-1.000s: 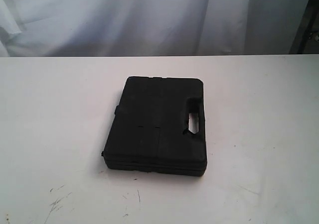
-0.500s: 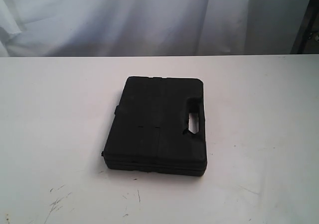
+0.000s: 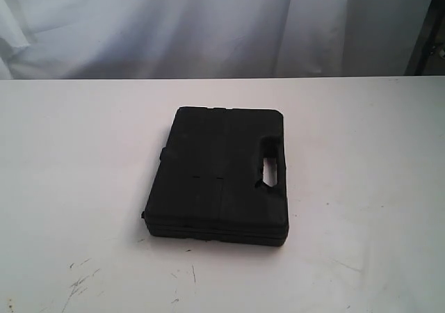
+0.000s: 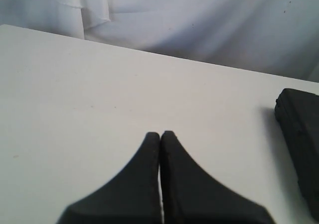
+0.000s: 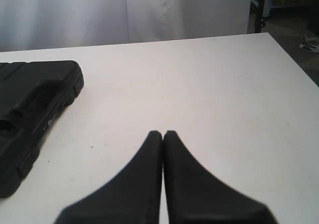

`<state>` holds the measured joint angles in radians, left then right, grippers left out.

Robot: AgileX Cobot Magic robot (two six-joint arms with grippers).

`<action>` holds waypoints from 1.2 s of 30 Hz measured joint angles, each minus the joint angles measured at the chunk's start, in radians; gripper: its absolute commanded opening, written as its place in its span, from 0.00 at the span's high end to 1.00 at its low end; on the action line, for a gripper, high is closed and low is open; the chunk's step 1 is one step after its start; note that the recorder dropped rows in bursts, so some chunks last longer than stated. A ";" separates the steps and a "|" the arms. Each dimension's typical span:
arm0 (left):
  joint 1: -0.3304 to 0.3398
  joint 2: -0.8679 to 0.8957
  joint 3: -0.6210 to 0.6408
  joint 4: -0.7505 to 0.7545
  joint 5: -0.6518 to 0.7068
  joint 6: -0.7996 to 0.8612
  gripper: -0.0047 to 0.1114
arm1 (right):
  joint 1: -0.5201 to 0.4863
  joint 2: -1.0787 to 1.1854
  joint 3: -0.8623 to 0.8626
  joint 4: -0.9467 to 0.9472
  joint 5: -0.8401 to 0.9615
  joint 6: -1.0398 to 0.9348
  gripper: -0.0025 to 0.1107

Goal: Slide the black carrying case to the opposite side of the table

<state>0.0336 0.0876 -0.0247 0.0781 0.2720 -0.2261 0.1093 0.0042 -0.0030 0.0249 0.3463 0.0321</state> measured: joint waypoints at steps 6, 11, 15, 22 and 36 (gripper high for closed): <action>0.000 -0.024 0.009 -0.113 0.044 0.181 0.96 | 0.000 0.000 0.000 0.000 0.000 0.000 0.98; 0.000 -0.060 0.020 -0.115 0.049 0.195 0.96 | 0.000 0.000 0.000 0.000 0.000 0.000 0.98; 0.000 -0.082 0.020 -0.115 0.049 0.195 0.96 | 0.000 0.000 0.000 0.000 0.000 0.000 0.98; 0.000 -0.083 0.020 -0.115 0.049 0.197 0.96 | 0.000 0.000 0.000 0.000 0.000 0.000 0.98; 0.000 -0.083 0.020 -0.115 0.049 0.199 0.96 | 0.000 0.000 0.000 0.000 0.000 0.000 0.98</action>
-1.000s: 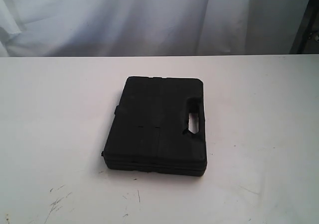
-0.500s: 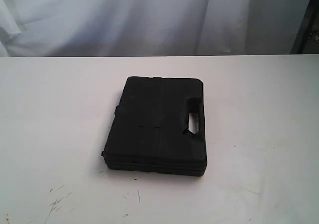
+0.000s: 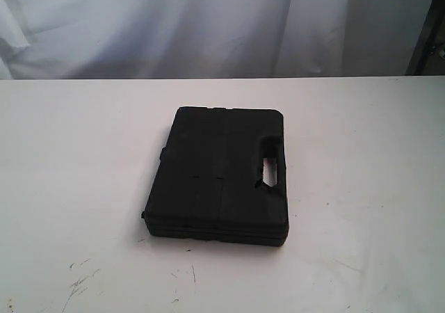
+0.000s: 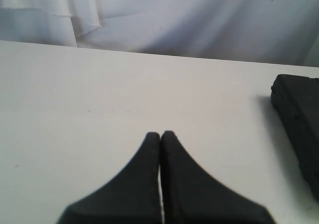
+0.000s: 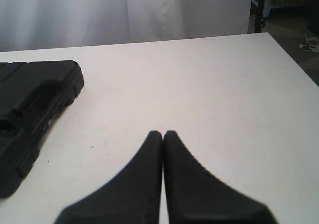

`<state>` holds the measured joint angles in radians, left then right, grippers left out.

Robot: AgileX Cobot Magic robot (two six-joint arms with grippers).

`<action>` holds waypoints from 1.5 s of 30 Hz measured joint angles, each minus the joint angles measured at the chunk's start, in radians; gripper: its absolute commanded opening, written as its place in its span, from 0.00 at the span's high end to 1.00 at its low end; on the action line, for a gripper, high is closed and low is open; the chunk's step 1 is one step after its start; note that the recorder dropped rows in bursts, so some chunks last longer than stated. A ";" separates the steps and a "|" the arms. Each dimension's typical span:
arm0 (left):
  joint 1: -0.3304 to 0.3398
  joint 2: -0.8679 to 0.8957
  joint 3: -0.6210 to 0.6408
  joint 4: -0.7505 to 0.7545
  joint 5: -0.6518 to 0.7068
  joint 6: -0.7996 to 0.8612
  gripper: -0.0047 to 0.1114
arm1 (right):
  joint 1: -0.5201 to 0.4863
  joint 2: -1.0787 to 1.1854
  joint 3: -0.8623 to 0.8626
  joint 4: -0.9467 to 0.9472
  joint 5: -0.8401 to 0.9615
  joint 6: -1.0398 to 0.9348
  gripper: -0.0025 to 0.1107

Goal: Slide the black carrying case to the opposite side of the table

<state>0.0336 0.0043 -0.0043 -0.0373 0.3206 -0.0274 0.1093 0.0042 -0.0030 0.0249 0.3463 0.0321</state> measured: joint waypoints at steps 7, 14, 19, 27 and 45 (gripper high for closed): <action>0.000 0.000 0.000 0.000 0.000 0.002 0.96 | 0.000 0.000 0.000 0.000 0.000 0.000 0.98; 0.000 0.000 0.000 0.000 0.000 0.002 0.96 | 0.000 0.000 0.000 0.000 0.000 0.000 0.98; 0.000 0.000 0.000 0.000 0.000 0.002 0.96 | 0.000 0.000 0.000 0.000 0.000 0.000 0.98; 0.000 0.000 0.000 0.000 0.000 0.002 0.96 | 0.000 0.000 0.000 0.000 0.000 0.000 0.98; 0.000 0.000 0.000 0.000 0.000 0.002 0.96 | 0.000 0.000 0.000 0.000 -0.370 0.000 0.98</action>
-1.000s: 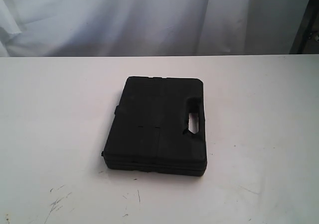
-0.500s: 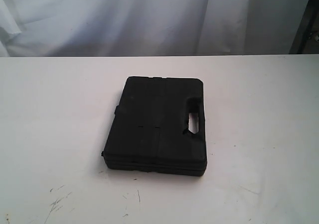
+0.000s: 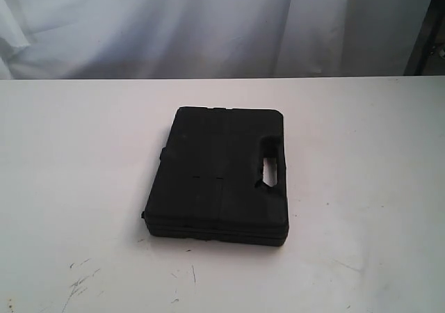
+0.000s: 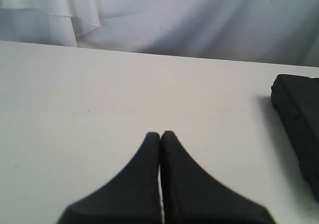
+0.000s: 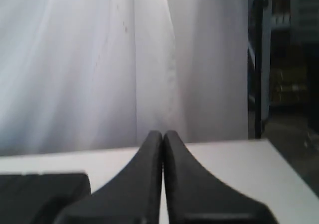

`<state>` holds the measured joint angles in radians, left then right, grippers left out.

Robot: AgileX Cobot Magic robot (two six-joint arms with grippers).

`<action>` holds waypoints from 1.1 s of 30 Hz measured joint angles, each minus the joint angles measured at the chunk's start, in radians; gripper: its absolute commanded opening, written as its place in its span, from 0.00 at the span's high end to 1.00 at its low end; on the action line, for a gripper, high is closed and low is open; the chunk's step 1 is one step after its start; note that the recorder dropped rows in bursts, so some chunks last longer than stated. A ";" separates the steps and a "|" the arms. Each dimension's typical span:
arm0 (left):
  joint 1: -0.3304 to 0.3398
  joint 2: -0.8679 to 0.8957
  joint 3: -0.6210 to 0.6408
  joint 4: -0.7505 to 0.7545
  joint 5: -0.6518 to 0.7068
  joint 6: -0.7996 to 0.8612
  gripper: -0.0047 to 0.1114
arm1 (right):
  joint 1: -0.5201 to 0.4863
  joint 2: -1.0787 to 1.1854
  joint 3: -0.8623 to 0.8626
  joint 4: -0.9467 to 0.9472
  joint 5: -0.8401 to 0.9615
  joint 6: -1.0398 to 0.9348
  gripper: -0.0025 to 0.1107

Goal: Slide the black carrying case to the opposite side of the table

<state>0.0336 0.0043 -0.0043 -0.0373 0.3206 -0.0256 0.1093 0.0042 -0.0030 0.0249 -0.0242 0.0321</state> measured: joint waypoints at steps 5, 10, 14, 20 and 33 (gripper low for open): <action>0.000 0.000 0.000 0.000 0.000 0.000 0.96 | 0.000 0.000 0.000 0.000 -0.238 0.000 0.98; 0.000 0.000 0.000 0.000 0.000 0.000 0.96 | 0.000 0.000 0.000 0.000 -0.356 0.000 0.98; 0.000 0.000 0.000 0.000 0.000 0.000 0.96 | 0.000 0.000 0.000 0.000 -0.445 0.000 0.98; 0.000 0.000 0.000 0.000 0.000 0.000 0.96 | 0.000 0.000 -0.002 0.000 -0.569 -0.006 0.98; 0.000 0.000 0.000 0.000 0.000 0.000 0.96 | 0.000 0.179 -0.410 -0.002 -0.237 -0.001 0.98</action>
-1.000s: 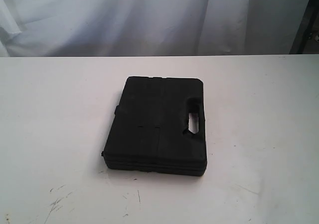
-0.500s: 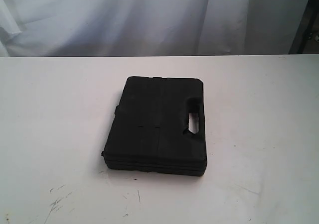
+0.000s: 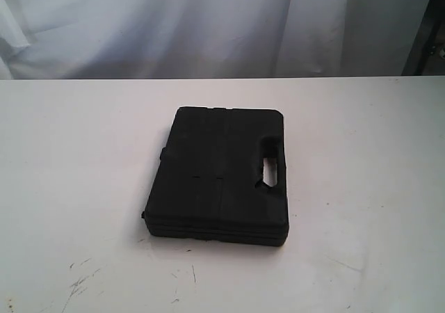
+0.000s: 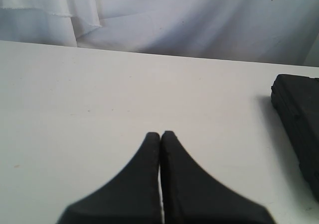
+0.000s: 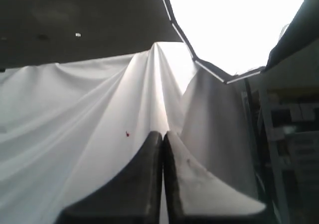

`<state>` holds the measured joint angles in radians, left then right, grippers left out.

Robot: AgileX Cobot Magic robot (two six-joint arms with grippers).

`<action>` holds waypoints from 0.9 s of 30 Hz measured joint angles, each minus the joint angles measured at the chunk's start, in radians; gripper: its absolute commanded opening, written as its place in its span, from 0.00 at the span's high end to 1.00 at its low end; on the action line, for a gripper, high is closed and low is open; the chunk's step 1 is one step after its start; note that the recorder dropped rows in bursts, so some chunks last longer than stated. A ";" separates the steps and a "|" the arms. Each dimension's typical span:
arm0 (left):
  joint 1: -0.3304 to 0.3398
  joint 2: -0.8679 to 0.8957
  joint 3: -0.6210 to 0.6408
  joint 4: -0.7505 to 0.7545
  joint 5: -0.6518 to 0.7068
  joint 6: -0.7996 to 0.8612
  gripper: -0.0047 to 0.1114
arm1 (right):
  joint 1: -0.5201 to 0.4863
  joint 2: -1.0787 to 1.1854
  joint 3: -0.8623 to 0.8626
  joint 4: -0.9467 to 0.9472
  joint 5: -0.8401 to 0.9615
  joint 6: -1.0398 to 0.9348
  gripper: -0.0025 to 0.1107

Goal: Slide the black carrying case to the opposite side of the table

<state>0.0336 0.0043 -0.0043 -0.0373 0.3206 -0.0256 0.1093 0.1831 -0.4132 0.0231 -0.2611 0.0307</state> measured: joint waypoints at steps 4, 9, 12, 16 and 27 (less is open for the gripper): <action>0.000 0.000 0.000 0.000 0.000 0.000 0.96 | 0.002 0.155 -0.100 0.000 0.106 0.030 0.98; 0.000 0.000 0.000 0.000 0.000 0.000 0.96 | 0.052 0.363 -0.154 0.000 0.294 0.044 0.98; 0.000 0.000 0.000 0.000 0.000 0.000 0.96 | 0.095 0.472 -0.158 0.000 0.460 0.047 0.98; 0.000 0.000 0.000 0.000 0.000 0.000 0.96 | 0.140 0.592 -0.158 0.000 0.716 0.047 0.98; 0.000 0.000 0.000 0.000 0.000 0.000 0.96 | 0.150 0.670 -0.158 0.089 0.807 0.030 0.98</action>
<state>0.0336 0.0043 -0.0043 -0.0373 0.3206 -0.0256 0.2590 0.8531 -0.5710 0.1120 0.5460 0.0602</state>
